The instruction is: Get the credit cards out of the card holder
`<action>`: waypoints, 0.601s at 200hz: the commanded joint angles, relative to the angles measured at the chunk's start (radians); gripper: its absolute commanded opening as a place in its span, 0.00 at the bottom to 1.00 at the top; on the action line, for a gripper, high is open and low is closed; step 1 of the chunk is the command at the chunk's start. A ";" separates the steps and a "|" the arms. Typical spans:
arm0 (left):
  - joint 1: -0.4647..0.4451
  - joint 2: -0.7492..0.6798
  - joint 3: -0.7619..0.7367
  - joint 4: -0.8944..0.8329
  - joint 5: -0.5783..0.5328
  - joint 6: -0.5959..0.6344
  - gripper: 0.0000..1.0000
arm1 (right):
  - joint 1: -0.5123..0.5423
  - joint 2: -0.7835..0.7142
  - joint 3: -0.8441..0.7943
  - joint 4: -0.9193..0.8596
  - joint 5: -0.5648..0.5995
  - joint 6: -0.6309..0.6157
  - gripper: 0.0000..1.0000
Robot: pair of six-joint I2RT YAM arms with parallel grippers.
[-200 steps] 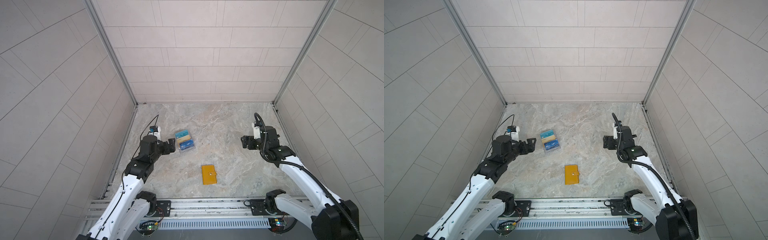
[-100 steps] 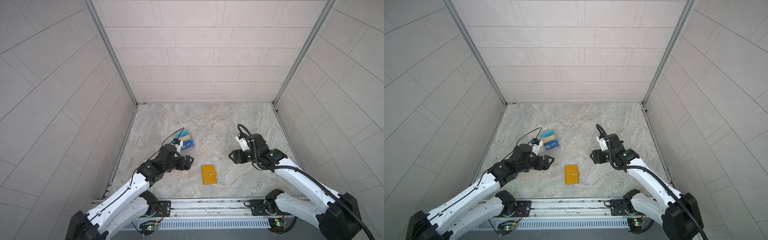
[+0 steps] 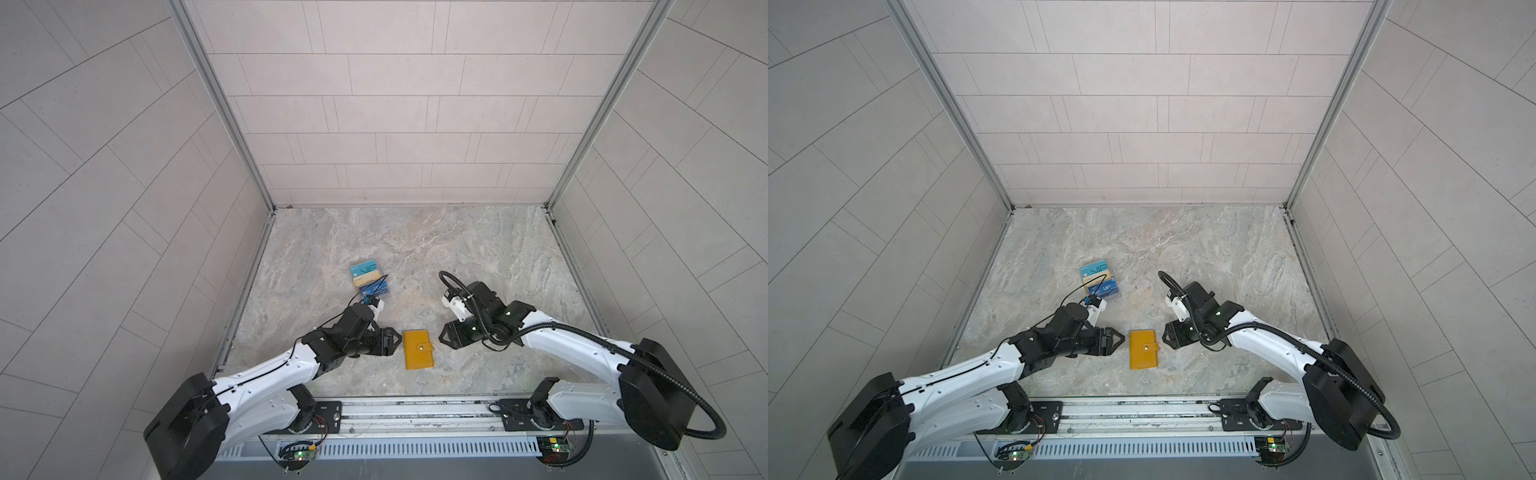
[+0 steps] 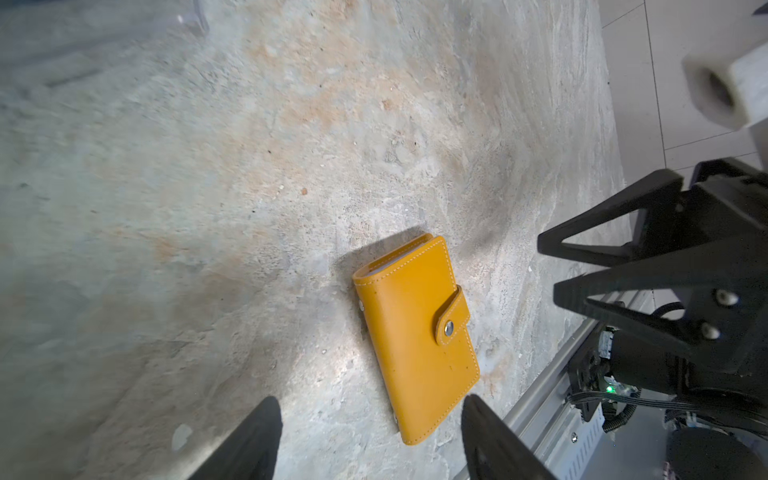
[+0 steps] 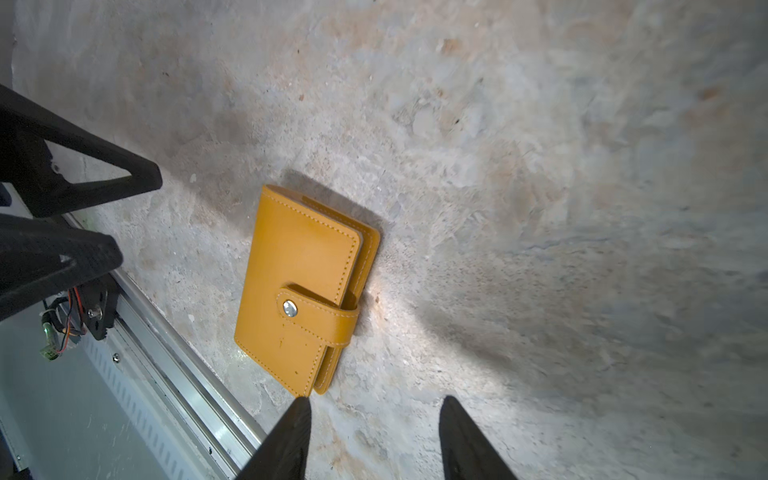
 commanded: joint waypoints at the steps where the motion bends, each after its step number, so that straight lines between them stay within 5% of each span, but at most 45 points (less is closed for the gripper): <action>1: -0.018 0.029 -0.038 0.127 0.018 -0.055 0.69 | 0.027 0.020 -0.016 0.047 -0.008 0.045 0.50; 120: -0.093 0.276 -0.085 0.452 0.102 -0.142 0.58 | 0.082 0.149 -0.059 0.197 -0.065 0.115 0.39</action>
